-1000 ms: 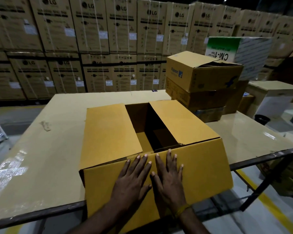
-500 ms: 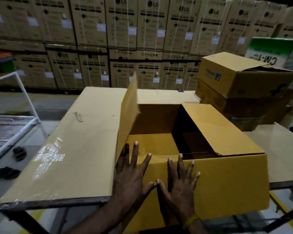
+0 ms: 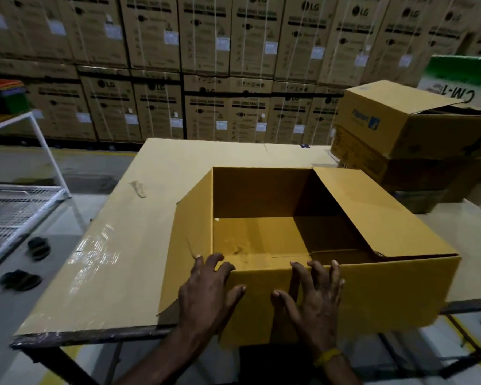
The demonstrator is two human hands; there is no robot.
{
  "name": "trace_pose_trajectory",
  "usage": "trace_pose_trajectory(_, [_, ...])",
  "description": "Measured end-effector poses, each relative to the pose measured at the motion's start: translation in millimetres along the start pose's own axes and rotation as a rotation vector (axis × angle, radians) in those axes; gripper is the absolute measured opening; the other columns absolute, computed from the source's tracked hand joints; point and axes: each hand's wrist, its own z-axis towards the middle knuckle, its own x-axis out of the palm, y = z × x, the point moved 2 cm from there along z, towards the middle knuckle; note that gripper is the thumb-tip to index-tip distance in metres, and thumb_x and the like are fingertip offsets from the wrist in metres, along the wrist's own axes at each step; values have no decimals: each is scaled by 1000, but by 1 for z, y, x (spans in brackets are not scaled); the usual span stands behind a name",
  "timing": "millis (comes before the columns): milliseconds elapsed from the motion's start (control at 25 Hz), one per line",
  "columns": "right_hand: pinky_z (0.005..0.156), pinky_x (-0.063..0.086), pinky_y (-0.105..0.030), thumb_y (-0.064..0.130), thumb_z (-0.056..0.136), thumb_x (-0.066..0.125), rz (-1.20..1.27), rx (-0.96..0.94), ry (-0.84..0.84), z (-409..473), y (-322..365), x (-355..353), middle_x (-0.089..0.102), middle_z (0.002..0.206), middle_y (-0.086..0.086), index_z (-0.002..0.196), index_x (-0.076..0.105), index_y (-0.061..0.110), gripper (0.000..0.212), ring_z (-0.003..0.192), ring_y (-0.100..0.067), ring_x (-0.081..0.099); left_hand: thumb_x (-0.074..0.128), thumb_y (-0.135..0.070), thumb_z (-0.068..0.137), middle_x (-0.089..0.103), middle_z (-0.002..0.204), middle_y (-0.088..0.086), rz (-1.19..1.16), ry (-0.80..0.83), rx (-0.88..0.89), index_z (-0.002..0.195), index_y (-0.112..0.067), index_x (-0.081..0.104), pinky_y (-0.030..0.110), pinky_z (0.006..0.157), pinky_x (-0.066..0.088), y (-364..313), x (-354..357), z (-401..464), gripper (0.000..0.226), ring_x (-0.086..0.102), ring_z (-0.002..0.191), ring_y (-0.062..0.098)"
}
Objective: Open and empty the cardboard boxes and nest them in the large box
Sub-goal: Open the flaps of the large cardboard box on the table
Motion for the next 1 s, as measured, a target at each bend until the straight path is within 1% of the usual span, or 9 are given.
trace_pose_trajectory(80, [101, 28, -78, 70, 76, 49, 12, -13, -20, -2, 7, 5, 44, 138, -9, 131, 47, 36, 65, 142, -41, 21, 59, -62, 85, 50, 130, -17, -79, -94, 34, 116, -38, 62, 32, 79, 49, 10, -5, -5, 39, 48, 123, 13])
trace_pose_trajectory(160, [101, 29, -77, 70, 76, 50, 29, -30, -26, -8, 27, 8, 44, 135, -7, 129, 48, 37, 62, 140, -40, 25, 66, -60, 80, 54, 117, -22, -151, -138, -10, 104, -38, 68, 20, 67, 38, 28, -17, -12, 32, 53, 101, 2])
trace_pose_trajectory(240, [103, 29, -73, 71, 78, 50, 20, -31, -30, -16, 56, 12, 47, 133, -2, 128, 50, 40, 58, 138, -37, 30, 74, -58, 75, 54, 111, -27, -222, -119, -82, 93, -43, 68, 20, 64, 36, 54, -32, -15, 24, 53, 91, -1])
trace_pose_trajectory(400, [114, 21, -62, 71, 90, 43, 26, -117, -19, -17, 72, 9, 48, 132, 6, 133, 50, 43, 51, 135, -25, 37, 77, -46, 78, 59, 117, -16, -267, 49, -77, 83, -61, 52, 40, 89, 45, 78, -63, -11, 30, 55, 110, 17])
trace_pose_trajectory(520, [115, 26, -56, 68, 94, 40, -25, -178, 7, -9, 37, -3, 48, 135, 6, 140, 44, 39, 54, 134, -17, 39, 59, -59, 87, 39, 152, -13, 95, 153, 13, 111, -71, 46, 59, 114, 21, 67, -59, -1, 29, 19, 147, 32])
trace_pose_trajectory(640, [113, 30, -56, 68, 96, 35, -81, -86, 27, 4, -14, -22, 50, 133, 4, 140, 44, 36, 55, 131, -17, 41, 45, -65, 91, 12, 163, -12, 247, 231, 166, 144, -61, 21, 60, 118, 2, 34, -41, 6, 58, -5, 151, 32])
trace_pose_trajectory(800, [114, 26, -60, 72, 96, 26, -158, 13, 109, 21, -64, -43, 51, 135, 0, 145, 37, 41, 59, 134, -24, 42, 44, -69, 89, 0, 165, -3, 243, 230, 278, 150, -52, -5, 58, 120, 2, -27, -12, 12, 80, -6, 151, 31])
trace_pose_trajectory(880, [119, 12, -58, 78, 92, 21, -184, 67, 147, 24, -80, -47, 40, 151, -3, 149, 20, 51, 63, 146, -28, 28, 45, -70, 89, -6, 165, 0, 217, 197, 336, 150, -51, -9, 59, 119, 3, -59, 6, 19, 84, -7, 151, 31])
trace_pose_trajectory(1000, [118, -5, -57, 85, 86, 20, -196, 95, 151, 25, -97, -47, 1, 167, -2, 152, 0, 53, 76, 153, -25, -8, 46, -67, 91, -16, 164, 4, 219, 207, 431, 150, -48, -14, 61, 117, 4, -108, 34, 30, 86, -11, 151, 34])
